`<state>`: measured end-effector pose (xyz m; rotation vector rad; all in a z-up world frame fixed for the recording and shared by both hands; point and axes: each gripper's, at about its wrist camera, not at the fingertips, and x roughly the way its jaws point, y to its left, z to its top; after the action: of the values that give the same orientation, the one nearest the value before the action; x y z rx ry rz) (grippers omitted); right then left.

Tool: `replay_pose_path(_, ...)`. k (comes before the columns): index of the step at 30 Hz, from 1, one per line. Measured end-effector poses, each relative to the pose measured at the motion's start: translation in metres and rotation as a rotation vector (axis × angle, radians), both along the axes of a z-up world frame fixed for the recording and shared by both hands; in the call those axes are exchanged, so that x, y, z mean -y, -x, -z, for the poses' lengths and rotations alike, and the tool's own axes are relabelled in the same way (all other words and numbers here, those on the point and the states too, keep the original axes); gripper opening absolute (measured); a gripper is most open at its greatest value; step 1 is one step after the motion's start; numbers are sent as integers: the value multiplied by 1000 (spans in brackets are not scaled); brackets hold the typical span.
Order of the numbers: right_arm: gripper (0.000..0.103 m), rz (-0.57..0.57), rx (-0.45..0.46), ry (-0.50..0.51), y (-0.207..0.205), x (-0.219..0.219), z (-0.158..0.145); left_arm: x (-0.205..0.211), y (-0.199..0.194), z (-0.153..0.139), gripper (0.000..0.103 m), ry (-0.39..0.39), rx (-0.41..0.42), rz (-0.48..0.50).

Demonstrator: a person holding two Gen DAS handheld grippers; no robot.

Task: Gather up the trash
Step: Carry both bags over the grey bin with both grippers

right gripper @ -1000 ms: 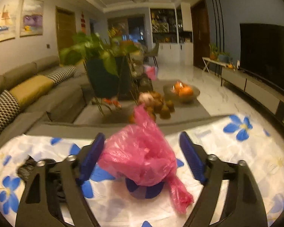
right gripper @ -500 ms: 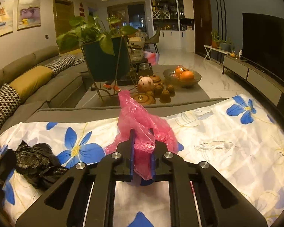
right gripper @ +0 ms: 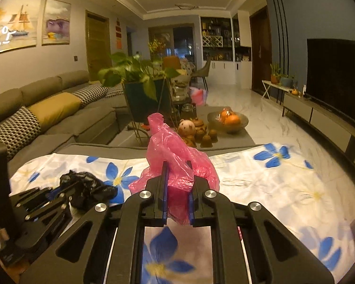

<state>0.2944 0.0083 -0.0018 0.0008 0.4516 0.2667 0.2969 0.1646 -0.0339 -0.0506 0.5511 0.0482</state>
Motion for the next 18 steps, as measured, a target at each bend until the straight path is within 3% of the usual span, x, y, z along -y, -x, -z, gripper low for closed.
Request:
replay_pose_path(10, 13, -41, 94, -14, 92, 53, -30, 43, 92, -53, 8, -19, 98, -14)
replay_pose_path(18, 13, -15, 139, -39, 167, 114, -43, 107, 161, -87, 8, -74, 182, 2)
